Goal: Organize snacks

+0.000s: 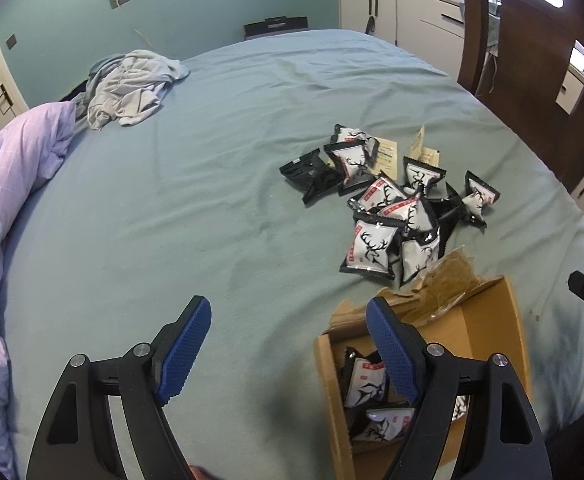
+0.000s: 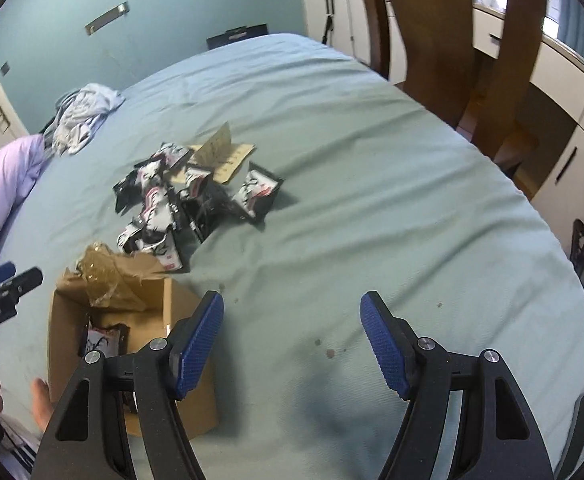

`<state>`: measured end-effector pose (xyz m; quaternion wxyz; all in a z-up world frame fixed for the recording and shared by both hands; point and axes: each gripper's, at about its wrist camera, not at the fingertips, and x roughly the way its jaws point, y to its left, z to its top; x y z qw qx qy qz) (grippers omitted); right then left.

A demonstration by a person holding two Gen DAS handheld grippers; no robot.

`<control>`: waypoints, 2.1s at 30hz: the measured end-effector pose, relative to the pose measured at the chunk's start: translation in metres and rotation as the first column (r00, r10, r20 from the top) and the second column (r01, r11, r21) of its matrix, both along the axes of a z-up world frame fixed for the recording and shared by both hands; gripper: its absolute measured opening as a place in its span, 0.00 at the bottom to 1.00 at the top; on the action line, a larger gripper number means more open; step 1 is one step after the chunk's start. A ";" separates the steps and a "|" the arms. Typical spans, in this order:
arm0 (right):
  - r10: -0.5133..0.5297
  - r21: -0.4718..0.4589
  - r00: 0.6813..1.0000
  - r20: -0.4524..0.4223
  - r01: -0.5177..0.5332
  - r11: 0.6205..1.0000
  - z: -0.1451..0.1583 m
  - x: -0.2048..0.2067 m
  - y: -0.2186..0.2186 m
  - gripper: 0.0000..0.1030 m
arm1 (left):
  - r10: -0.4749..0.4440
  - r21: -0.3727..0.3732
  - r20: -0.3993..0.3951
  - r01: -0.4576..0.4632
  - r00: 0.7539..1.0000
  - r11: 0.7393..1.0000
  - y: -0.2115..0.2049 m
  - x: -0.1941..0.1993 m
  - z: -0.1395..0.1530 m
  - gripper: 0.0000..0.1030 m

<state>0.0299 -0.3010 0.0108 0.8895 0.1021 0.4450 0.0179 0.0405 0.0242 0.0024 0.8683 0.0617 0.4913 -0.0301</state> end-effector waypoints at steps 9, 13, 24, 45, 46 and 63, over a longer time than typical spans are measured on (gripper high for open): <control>0.019 0.051 0.999 0.026 -0.020 0.999 -0.003 0.004 -0.010 0.68 | -0.052 -0.019 -0.024 0.051 0.998 0.998 -0.016 0.002 -0.002 0.79; 0.012 0.059 1.000 -0.008 -0.012 0.998 -0.012 0.018 -0.013 0.68 | -0.096 -0.024 -0.014 0.096 0.995 0.995 -0.028 0.000 0.002 0.79; -0.008 0.075 0.999 -0.034 0.011 0.997 -0.031 0.079 -0.008 0.68 | -0.148 -0.015 -0.010 0.148 0.989 0.989 -0.039 0.002 0.004 0.79; 0.053 0.030 0.998 -0.033 -0.052 0.998 -0.086 0.181 0.027 0.67 | -0.167 -0.071 -0.036 0.165 0.985 0.984 -0.043 0.012 0.001 0.79; 0.056 0.023 0.997 -0.045 -0.055 0.998 -0.089 0.185 0.028 0.64 | -0.167 -0.071 -0.036 0.164 0.985 0.984 -0.043 0.013 0.000 0.79; 0.025 0.081 0.995 0.096 -0.033 0.996 -0.039 0.139 0.022 0.35 | -0.126 -0.238 -0.221 0.072 0.967 0.969 -0.037 0.090 -0.052 0.78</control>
